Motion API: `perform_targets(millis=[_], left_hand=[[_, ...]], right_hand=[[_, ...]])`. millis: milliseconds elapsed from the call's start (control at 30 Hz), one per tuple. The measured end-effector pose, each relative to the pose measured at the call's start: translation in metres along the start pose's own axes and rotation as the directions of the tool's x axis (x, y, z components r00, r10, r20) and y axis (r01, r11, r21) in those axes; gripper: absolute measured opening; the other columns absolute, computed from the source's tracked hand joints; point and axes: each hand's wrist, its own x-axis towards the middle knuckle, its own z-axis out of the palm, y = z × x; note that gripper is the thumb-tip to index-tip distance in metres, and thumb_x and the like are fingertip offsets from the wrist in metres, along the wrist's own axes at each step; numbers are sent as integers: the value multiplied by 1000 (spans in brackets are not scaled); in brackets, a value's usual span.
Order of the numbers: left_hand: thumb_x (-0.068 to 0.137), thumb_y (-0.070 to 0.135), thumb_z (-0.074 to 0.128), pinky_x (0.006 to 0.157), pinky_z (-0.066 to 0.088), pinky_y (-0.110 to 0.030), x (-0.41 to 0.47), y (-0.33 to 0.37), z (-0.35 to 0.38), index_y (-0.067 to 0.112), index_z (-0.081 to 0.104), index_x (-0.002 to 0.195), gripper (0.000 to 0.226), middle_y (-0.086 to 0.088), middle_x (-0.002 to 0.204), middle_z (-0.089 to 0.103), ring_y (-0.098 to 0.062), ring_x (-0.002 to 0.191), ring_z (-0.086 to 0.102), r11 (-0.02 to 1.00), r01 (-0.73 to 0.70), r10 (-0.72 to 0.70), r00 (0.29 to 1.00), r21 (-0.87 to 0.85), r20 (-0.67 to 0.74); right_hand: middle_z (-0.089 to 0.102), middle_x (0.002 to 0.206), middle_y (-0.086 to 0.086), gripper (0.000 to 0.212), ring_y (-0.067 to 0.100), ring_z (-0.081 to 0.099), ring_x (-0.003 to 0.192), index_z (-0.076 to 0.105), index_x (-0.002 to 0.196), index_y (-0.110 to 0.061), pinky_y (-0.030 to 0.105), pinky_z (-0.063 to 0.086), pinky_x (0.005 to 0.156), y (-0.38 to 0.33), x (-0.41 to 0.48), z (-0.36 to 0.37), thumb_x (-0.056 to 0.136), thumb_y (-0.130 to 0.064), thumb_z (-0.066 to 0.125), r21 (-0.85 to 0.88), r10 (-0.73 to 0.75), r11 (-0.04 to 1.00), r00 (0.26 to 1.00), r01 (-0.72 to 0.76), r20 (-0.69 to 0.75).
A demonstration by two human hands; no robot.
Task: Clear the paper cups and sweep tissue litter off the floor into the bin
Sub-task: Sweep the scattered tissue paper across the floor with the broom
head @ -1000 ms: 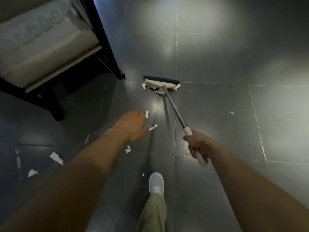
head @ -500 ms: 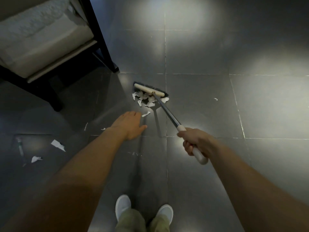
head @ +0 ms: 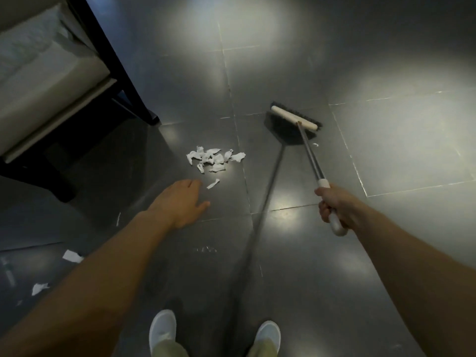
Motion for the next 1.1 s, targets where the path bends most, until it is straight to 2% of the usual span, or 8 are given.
perform_targets(millis=[100, 200, 333, 500, 700, 767, 867, 1100], left_hand=[[97, 43, 43, 111, 23, -32, 11, -12, 1, 13, 25, 146, 61, -10, 151, 31, -24, 138, 29, 999, -35, 35, 999, 4, 10], [97, 44, 42, 111, 24, -31, 26, -33, 3, 14, 25, 146, 61, -8, 150, 32, -23, 138, 29, 997, -71, 69, 997, 34, 46], [97, 45, 42, 111, 24, -31, 48, -70, 3, 14, 25, 147, 61, -7, 151, 31, -22, 138, 29, 989, -117, 109, 991, 95, 82], [97, 43, 42, 112, 24, -33, 53, -108, 3, 14, 24, 147, 60, -8, 152, 29, -22, 138, 29, 971, -179, 158, 977, 156, 141], [97, 43, 42, 112, 25, -34, 32, -145, 4, 13, 24, 147, 61, -9, 150, 32, -23, 137, 30, 959, -232, 212, 969, 161, 131], [97, 43, 42, 112, 25, -33, 20, -157, 9, 11, 23, 147, 62, -10, 150, 32, -24, 137, 30, 959, -238, 221, 968, 150, 122], [97, 43, 42, 112, 24, -34, -7, -173, 24, 11, 22, 148, 63, -10, 151, 30, -25, 138, 29, 963, -230, 214, 969, 143, 120], [97, 43, 42, 108, 29, -35, -106, -199, 78, 10, 31, 142, 56, -12, 145, 37, -27, 132, 35, 972, -203, 191, 976, 120, 106]], right_hand=[[26, 43, 0, 25, 5, 21, 20, 32, 78, -16, 8, 24, 30, 9, 16, -11, 100, -8, 36, 70, 27, 997, 997, -22, -75], [26, 48, 1, 26, 4, 21, 20, 31, 77, -16, 7, 23, 29, 20, 27, -5, 101, -10, 38, 122, 95, 989, 988, -80, -120], [30, 36, 1, 25, 6, 24, 20, 32, 78, -14, 10, 23, 27, 29, 34, 43, 102, -13, 37, 170, 118, 980, 990, -103, -80], [35, 30, 1, 22, 10, 30, 22, 36, 78, -11, 18, 26, 42, 34, 21, 139, 101, -14, 37, 18, 88, 996, 996, -88, -16], [37, 39, 1, 3, 8, 28, 26, 42, 101, -12, 14, 29, 33, 47, -31, 212, 100, -13, 40, 37, 122, 991, 989, -126, 84], [38, 50, 4, 10, 9, 30, 30, 42, 109, -10, 16, 30, 34, 60, -49, 231, 100, -14, 39, -18, 123, 992, 989, -121, 78], [39, 54, 7, 10, 12, 34, 37, 42, 107, -10, 22, 31, 38, 89, -77, 258, 99, -13, 38, -121, 86, 990, 994, -76, 72], [40, 50, 6, 8, 11, 33, 35, 44, 101, -13, 20, 29, 41, 184, -151, 286, 98, -12, 37, -173, 61, 984, 990, -38, 129]])
